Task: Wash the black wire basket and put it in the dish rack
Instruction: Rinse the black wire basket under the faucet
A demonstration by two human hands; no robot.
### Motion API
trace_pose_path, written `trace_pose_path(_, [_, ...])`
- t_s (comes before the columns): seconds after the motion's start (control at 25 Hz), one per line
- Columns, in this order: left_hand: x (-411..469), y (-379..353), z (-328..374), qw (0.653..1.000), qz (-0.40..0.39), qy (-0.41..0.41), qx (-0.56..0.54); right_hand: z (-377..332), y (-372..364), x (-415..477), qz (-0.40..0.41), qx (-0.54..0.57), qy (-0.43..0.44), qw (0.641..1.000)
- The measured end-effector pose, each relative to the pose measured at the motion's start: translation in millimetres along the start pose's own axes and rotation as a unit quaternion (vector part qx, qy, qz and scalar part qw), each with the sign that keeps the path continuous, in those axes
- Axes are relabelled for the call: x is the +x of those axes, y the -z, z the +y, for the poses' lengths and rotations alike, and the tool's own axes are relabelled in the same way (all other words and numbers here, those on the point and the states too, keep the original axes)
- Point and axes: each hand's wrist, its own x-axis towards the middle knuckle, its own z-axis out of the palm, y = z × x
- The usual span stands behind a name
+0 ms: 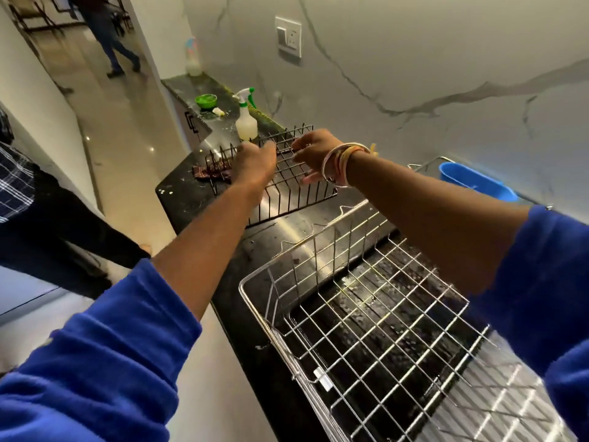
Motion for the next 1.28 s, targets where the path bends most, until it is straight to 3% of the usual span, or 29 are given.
trace_pose_path(0.24, [-97.0, 2.9, 69.6, 0.988, 0.002, -0.154, 0.008, -26.6, 76.0, -124.8, 0.068, 0.105, 0.033, 0.992])
trace_pose_path(0.48, [-247.5, -53.4, 129.0, 0.96, -0.163, -0.227, 0.005, 20.5, 178.7, -307.1, 0.175, 0.134, 0.011, 0.975])
trace_pose_path(0.6, [-325.8, -93.2, 142.1, 0.938, -0.266, -0.222, 0.009, 65.4, 215.7, -396.9, 0.205, 0.147, -0.05, 0.966])
trace_pose_path(0.88, [-470.6, -179.3, 112.9, 0.865, -0.453, -0.189, 0.105, 161.7, 236.6, -566.4, 0.319, 0.289, -0.179, 0.885])
trace_pose_path(1.08, [-524.8, -215.3, 66.5, 0.813, -0.533, -0.163, 0.168, 228.1, 218.2, -615.9, 0.367, 0.308, -0.227, 0.848])
trace_pose_path(1.28, [-548.5, -261.5, -2.0, 0.755, -0.607, -0.117, 0.218, 297.7, 183.3, -642.2, 0.38, 0.362, -0.323, 0.788])
